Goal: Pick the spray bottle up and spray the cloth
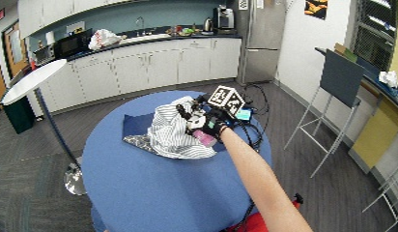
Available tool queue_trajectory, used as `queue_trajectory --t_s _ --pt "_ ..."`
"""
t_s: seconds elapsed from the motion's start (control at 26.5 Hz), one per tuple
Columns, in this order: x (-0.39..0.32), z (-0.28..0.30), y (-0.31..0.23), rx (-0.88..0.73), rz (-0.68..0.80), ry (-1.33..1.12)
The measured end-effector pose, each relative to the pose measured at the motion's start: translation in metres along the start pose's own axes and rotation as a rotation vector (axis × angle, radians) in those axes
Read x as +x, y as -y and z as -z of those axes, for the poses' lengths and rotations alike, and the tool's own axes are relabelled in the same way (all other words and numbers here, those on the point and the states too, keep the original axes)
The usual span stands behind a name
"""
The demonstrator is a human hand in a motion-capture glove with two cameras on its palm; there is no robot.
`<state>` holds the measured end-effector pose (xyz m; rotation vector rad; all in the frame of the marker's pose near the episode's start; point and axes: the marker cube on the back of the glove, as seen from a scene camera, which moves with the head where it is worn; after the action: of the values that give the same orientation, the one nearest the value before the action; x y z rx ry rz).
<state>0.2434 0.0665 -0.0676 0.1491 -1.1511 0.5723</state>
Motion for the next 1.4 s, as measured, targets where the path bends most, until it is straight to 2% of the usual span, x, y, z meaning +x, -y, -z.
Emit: queue_trajectory --t_s 0.34,0.53,0.91,1.21,1.4 --pt "0.003 0.000 -0.006 0.006 0.006 0.013" --pt "-0.014 -0.012 -0.020 0.006 0.103 0.078" --pt "-0.086 -0.091 -0.028 -0.083 0.469 0.196" --pt "-0.079 -0.176 -0.008 -0.178 0.507 0.282" --pt "-0.075 -0.206 -0.003 -0.177 0.501 0.295"
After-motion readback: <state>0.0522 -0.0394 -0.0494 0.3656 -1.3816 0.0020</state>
